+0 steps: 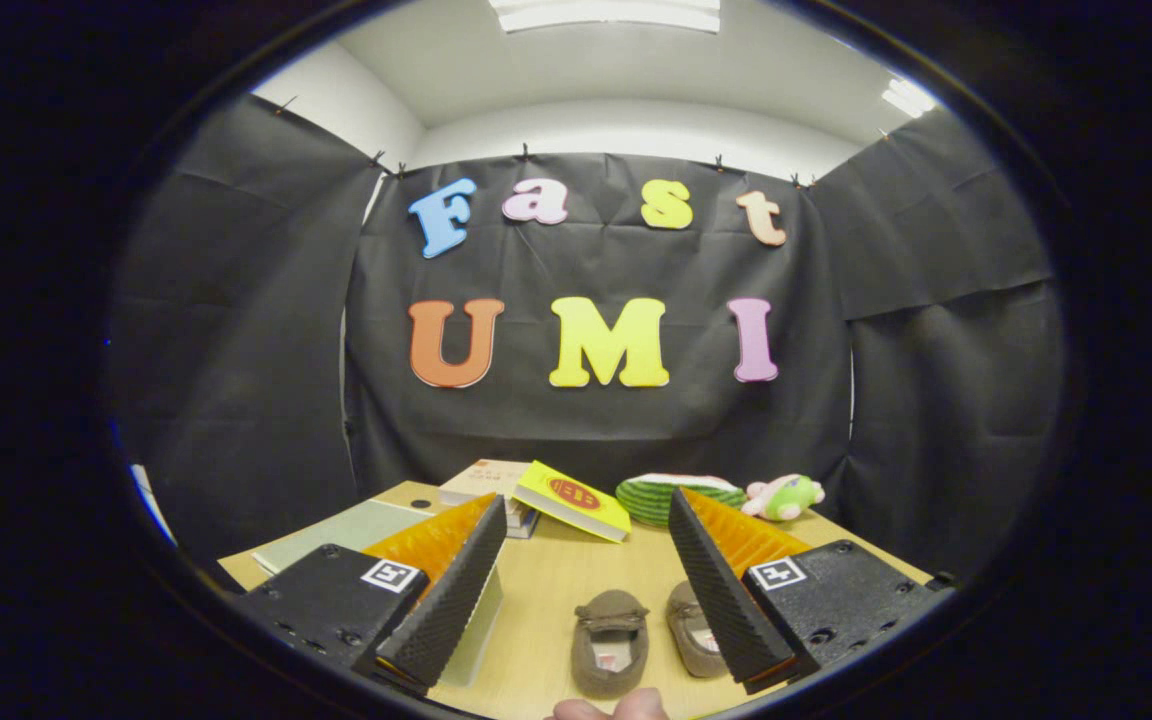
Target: Open the storage box then place both shoes into the box .Put the left shoe in first, then the right shoe, with the right side of both shoes facing outward in a uniform manner.
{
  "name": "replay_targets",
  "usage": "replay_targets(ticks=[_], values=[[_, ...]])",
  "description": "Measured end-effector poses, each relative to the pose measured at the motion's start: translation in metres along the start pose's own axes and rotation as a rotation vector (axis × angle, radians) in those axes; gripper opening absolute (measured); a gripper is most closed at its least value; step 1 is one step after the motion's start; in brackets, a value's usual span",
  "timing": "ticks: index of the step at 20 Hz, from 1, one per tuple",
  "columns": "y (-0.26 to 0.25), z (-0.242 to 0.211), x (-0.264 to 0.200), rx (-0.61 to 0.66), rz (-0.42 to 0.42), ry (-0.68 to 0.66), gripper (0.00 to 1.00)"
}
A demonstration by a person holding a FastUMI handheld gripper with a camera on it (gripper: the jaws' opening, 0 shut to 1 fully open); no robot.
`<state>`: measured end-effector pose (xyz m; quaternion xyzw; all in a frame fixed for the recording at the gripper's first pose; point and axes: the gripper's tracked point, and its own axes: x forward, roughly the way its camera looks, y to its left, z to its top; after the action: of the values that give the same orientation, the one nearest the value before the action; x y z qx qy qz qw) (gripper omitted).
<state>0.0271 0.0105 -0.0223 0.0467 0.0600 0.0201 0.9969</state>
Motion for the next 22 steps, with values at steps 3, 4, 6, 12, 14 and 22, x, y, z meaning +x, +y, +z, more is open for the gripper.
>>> replay_targets(ticks=[3,4,6,12,14,22], values=[[-0.003,-0.005,0.003,0.024,0.007,0.021,1.00],[-0.006,-0.005,0.005,0.025,0.002,0.026,1.00],[-0.010,-0.006,0.005,0.027,-0.005,0.032,1.00],[-0.001,-0.012,0.009,0.007,0.023,0.064,1.00],[0.006,-0.013,0.011,0.009,0.040,0.069,1.00],[0.024,-0.051,0.022,0.067,0.161,0.207,1.00]])
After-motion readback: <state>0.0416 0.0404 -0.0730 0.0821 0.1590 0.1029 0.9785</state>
